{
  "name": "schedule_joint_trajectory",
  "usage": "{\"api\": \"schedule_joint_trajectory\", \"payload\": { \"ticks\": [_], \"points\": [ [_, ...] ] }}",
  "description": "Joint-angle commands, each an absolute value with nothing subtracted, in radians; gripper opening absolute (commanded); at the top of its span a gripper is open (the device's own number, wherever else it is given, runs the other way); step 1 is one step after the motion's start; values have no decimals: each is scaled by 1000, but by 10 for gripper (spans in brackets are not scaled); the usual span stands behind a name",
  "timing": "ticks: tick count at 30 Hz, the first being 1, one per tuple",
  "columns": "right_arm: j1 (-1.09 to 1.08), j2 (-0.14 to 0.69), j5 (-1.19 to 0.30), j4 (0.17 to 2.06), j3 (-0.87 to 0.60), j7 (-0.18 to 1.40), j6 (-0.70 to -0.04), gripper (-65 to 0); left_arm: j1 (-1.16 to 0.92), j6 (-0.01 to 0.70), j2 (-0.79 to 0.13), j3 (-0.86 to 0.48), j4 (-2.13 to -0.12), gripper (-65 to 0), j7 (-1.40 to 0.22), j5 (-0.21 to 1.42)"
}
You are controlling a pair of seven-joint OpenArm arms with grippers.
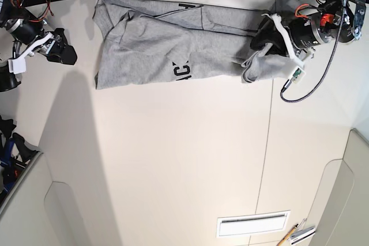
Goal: Fold the T-shirt properly
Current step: 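Fold the hem end toward the collar end with the left gripper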
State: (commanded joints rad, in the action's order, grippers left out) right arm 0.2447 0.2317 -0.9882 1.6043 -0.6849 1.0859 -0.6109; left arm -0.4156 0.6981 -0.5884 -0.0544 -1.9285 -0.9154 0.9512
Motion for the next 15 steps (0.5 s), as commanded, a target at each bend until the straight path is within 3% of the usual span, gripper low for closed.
{"api": "schedule_joint_trajectory", "payload": {
  "ticks": [2, 3, 15],
  "points": [
    [245, 232, -994, 1604, -683, 1129, -618, -279, -416, 698, -575, -47, -1929, -265, -916, 978],
    [248, 232, -1006, 1603, -677, 1140, -618, -279, -416, 698, -565, -46, -1929, -222, -916, 986],
    [259, 229, -1017, 1484, -451, 1091, -618, -279, -416, 698, -546, -46, -1929, -213, -925, 1005]
  ]
}}
